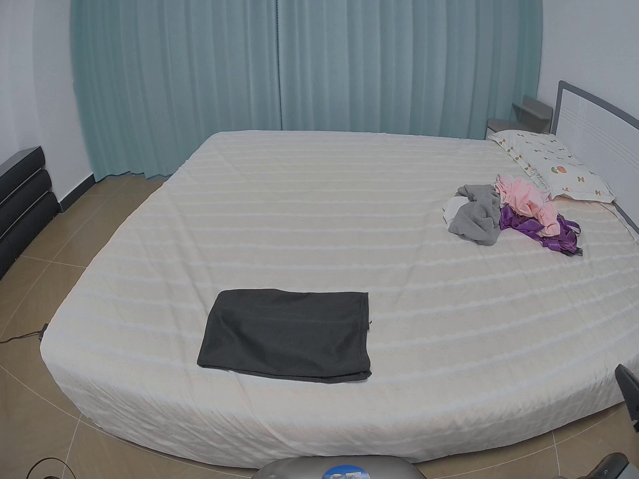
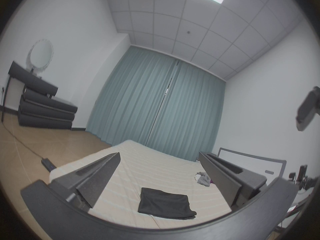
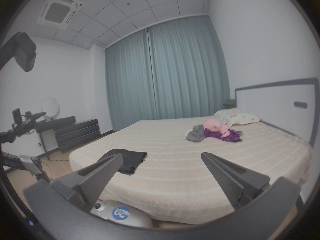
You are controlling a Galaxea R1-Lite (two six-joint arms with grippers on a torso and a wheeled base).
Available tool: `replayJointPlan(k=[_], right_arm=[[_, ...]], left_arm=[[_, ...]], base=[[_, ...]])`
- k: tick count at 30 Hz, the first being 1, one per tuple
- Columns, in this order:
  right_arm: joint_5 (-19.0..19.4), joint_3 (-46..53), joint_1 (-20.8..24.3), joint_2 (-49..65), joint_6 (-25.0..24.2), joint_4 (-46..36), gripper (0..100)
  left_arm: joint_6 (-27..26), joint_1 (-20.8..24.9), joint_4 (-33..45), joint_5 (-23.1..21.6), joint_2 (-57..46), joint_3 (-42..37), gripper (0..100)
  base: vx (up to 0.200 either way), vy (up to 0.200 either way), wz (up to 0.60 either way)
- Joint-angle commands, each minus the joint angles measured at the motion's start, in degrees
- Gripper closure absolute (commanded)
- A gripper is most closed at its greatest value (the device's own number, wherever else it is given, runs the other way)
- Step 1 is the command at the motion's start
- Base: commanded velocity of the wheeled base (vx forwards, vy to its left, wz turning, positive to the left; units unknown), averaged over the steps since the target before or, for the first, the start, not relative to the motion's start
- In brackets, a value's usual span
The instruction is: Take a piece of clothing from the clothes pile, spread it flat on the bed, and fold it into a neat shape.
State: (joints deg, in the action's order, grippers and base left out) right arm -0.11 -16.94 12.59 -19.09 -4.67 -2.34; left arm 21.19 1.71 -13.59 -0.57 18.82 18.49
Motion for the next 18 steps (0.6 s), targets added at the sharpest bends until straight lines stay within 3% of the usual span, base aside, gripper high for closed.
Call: replayJointPlan(k=[1,5,12,14,18], right_arm=[[-2.4,-5.2,-3.7,10.4,4.1,-5.0,0],[-3.0,-5.5,-6.2,13.3,8.4,-6.7,0],[-1.8,-7.0,-12.0,18.2,10.3,-11.4,0],[1.9,-6.1,-12.5,19.1,12.0,-13.6,0],[5.6,-5.0,-12.3,19.1,10.2,-7.9,0]], left_arm=[[-3.4,-0.1,5.6,-1.2,-13.6,4.3,0],[-6.9,-1.1,8.6,-3.8,-16.9,4.3,0],[-8.3,-1.4,8.7,-6.4,-17.9,4.6,0],[-10.4,-1.4,8.5,-5.9,-17.9,3.0,0],[-20.0,-1.5,7.8,-4.9,-18.0,-0.7,0]], base=[[0.0,0.0,0.0],[0.0,0.0,0.0],[0.0,0.0,0.0],[0.0,0.0,0.0],[0.0,0.0,0.0]])
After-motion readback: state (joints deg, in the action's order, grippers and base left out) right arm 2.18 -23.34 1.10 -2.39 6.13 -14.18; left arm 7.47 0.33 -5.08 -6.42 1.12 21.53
